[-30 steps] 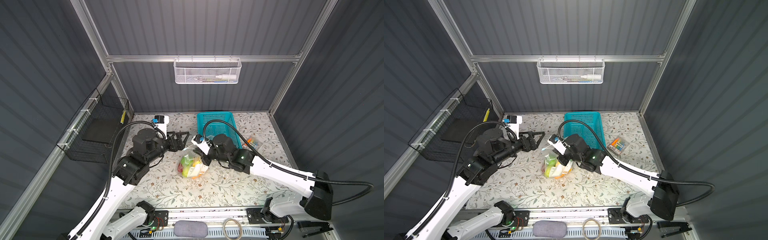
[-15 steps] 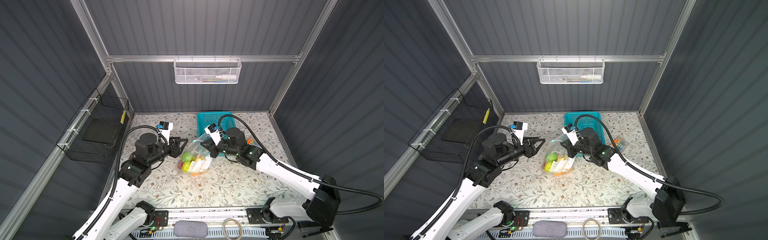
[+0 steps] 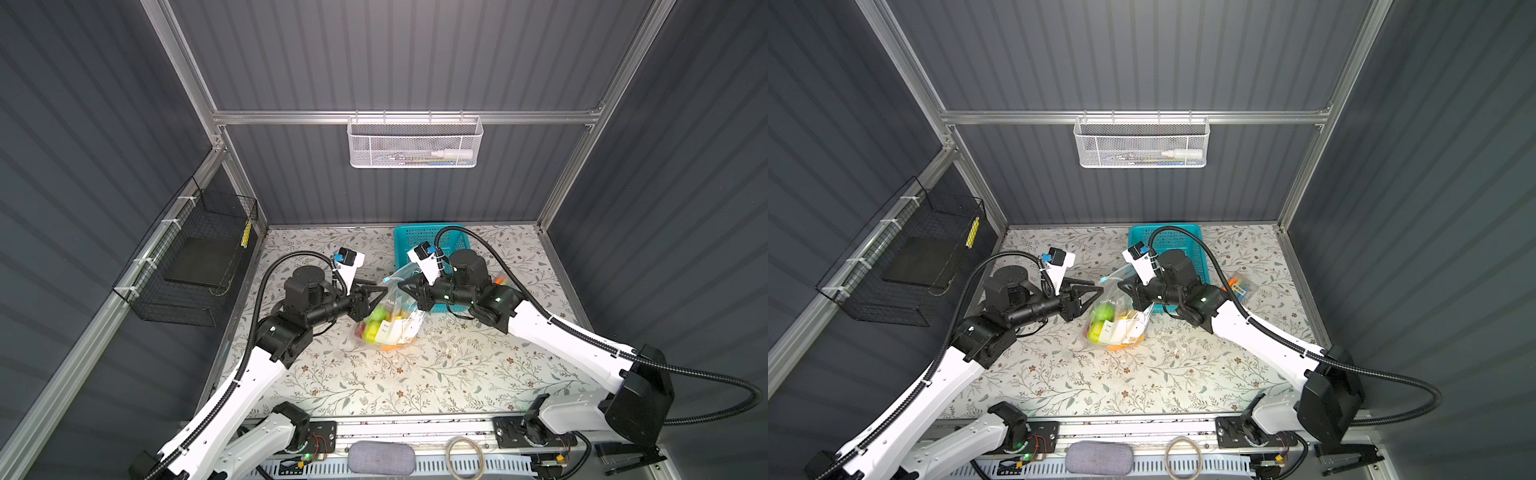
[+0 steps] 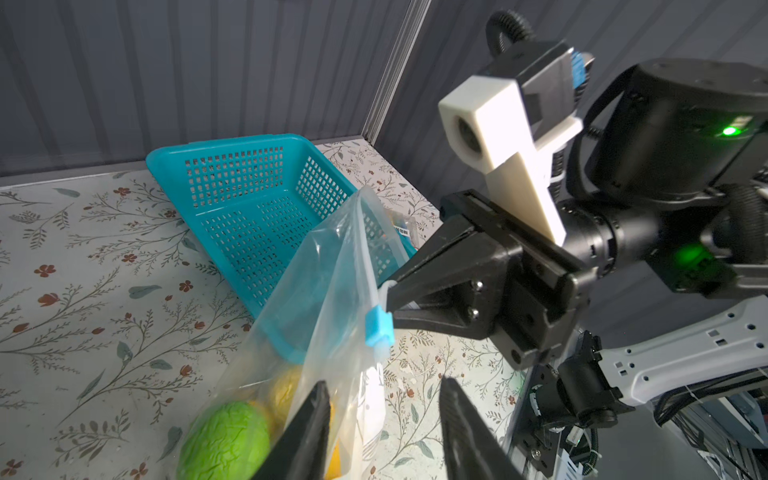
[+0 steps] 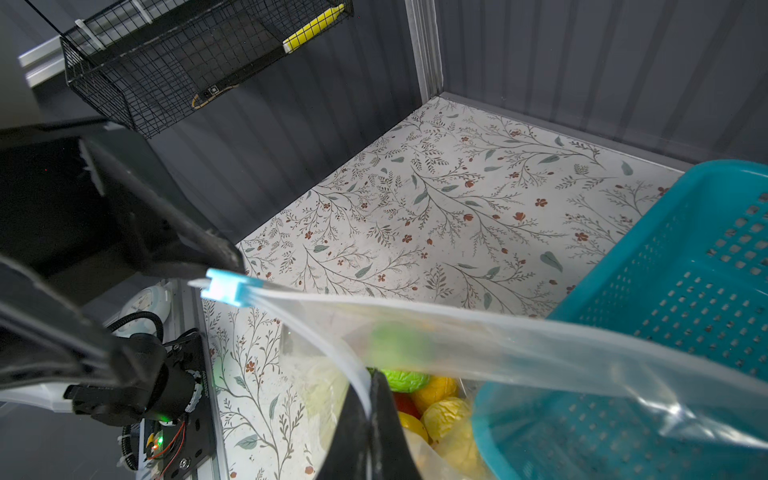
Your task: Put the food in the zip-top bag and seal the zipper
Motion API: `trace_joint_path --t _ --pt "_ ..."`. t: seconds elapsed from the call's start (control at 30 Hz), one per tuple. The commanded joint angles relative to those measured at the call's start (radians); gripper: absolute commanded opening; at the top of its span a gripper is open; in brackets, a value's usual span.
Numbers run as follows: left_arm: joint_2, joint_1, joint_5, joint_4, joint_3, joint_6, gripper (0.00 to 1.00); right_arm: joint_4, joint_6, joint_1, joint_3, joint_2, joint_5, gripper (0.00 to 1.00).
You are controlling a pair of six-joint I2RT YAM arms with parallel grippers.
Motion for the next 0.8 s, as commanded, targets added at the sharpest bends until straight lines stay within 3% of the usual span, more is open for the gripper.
trace_joint_path --t 0.0,0.07,0.13,0.27,0.4,0.77 --pt "0.012 0.003 0.008 0.033 0.006 0.033 0.39 -0.002 0.006 -0.006 0.03 0.0 -0.026 0.0" --pt "0.01 0.003 -0.017 0.033 0.009 0.038 0.3 -0.01 0.003 -0.007 0.036 0.007 -0.03 0.0" --pt "-0.007 0.003 -0.051 0.025 0.009 0.039 0.09 -0.016 0.002 -0.007 0.04 0.011 -0.031 0.0" --pt "-0.041 0.003 -0.087 0.03 -0.006 0.041 0.07 -0.012 0.002 -0.008 0.036 0.013 -0.036 0.0" --pt "-0.026 0.003 -0.078 0.041 0.0 0.034 0.11 -0.011 0.011 -0.007 0.038 0.016 -0.052 0.0" --pt "0.015 0.004 -0.019 0.044 0.021 0.024 0.39 -0.016 0.011 -0.007 0.032 0.011 -0.053 0.01"
